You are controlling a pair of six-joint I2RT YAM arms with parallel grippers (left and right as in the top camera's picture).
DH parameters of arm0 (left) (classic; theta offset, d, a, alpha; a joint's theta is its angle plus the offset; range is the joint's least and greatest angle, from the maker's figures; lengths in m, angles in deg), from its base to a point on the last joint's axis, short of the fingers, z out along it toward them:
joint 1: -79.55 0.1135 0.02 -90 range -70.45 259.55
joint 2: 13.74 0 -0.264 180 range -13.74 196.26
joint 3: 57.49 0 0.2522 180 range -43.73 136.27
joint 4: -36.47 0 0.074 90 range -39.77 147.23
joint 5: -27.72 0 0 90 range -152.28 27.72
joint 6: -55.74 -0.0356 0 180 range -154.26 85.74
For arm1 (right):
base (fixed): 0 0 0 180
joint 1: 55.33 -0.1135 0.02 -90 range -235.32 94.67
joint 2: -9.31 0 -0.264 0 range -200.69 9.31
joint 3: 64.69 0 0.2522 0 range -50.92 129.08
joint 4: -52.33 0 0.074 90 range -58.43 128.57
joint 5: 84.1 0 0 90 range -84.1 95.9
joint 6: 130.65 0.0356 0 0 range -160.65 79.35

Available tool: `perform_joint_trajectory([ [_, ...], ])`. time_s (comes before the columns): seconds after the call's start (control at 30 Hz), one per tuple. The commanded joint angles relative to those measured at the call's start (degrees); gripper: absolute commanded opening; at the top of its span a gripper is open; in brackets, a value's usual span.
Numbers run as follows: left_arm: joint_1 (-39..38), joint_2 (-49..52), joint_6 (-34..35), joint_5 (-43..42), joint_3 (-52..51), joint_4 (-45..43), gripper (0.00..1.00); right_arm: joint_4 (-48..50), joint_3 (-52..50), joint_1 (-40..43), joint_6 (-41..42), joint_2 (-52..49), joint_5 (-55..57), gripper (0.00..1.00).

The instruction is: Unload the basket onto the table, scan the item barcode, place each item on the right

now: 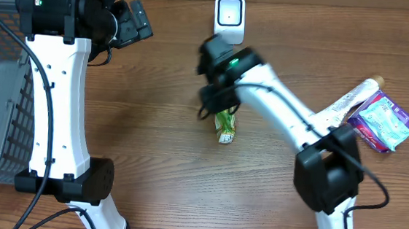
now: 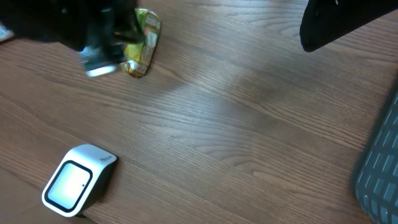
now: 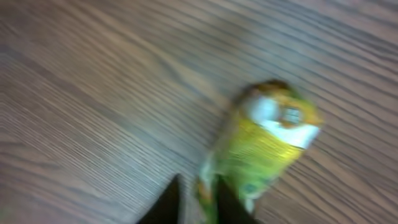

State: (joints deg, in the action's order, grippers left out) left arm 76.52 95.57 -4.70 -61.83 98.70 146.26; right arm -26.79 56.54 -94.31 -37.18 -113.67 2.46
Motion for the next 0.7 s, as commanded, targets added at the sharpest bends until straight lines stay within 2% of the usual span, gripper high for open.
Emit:
perform_joint_trajectory([
  [0.0, 0.0, 0.09, -0.66, -0.24, -0.24, -0.07, 0.99, 1.03, -0.81, -2.4, 1.33, -2.27, 7.45, 0.08],
  [0.4, 0.0, 0.09, -0.66, -0.24, -0.26, -0.07, 0.99, -0.98, -0.63, -1.36, 2.45, -5.6, 10.34, 0.04],
  [0.67, 0.0, 0.09, -0.66, -0.24, -0.26, -0.07, 1.0, -4.02, -0.48, 5.75, 2.54, -5.62, 6.32, 0.04],
])
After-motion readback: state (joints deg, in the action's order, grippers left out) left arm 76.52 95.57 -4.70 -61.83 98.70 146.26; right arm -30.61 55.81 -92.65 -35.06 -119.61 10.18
